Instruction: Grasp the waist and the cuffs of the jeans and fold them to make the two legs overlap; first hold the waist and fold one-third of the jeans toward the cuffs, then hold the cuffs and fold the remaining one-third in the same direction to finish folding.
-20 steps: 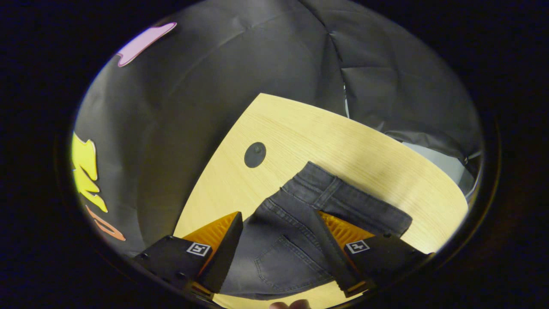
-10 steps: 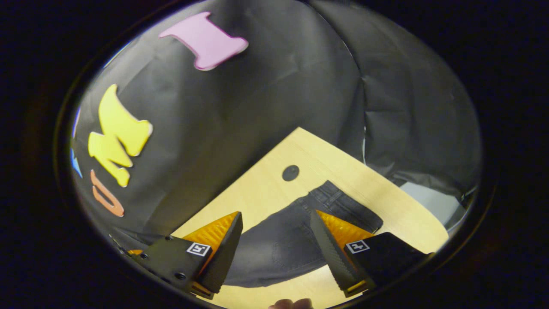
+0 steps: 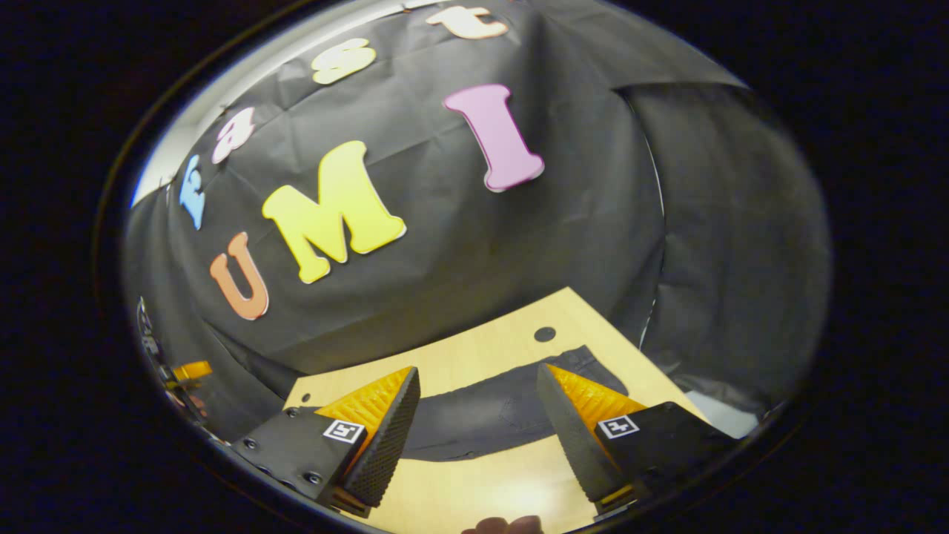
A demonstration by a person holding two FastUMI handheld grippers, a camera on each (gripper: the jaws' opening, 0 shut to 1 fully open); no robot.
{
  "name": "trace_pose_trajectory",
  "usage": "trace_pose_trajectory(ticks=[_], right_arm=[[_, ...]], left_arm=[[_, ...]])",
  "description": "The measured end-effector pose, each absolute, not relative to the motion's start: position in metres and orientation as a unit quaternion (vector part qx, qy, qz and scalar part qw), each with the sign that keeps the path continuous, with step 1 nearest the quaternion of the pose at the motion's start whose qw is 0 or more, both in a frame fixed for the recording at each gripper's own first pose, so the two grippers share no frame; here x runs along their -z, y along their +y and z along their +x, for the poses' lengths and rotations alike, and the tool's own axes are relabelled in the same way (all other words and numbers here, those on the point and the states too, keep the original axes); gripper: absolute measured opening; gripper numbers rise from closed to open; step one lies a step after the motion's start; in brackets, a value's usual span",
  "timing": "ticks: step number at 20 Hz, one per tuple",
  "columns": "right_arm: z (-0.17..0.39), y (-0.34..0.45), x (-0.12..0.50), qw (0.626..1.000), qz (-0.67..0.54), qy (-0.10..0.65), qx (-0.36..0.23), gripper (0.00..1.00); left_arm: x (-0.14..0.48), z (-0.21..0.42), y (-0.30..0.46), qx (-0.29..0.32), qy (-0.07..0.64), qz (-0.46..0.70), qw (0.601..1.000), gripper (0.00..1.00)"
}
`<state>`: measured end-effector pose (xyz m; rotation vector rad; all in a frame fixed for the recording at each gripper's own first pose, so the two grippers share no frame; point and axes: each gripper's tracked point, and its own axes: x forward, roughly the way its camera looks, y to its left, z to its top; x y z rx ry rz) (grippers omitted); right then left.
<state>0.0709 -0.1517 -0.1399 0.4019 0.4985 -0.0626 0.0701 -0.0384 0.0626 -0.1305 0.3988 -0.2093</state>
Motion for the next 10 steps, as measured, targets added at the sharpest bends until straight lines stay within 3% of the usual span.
trace_pose_trajectory(ticks=[4,6,8,10], right_arm=[[0.027,-0.13,0.097,0.978,0.111,0.175,0.019,0.95],[0.011,-0.121,0.083,0.987,0.083,0.137,0.022,0.98],[-0.005,-0.11,0.081,0.99,0.06,0.126,0.024,0.98],[-0.01,-0.104,0.089,0.989,0.05,0.136,0.026,0.98]], left_arm=[[-0.078,0.034,-0.054,0.075,0.112,-0.025,0.991,0.97],[-0.072,0.019,-0.063,0.058,0.09,-0.027,0.994,1.0],[-0.071,0.008,-0.079,0.053,0.078,-0.029,0.995,0.97],[-0.071,0.003,-0.092,0.055,0.066,-0.02,0.996,1.0]])
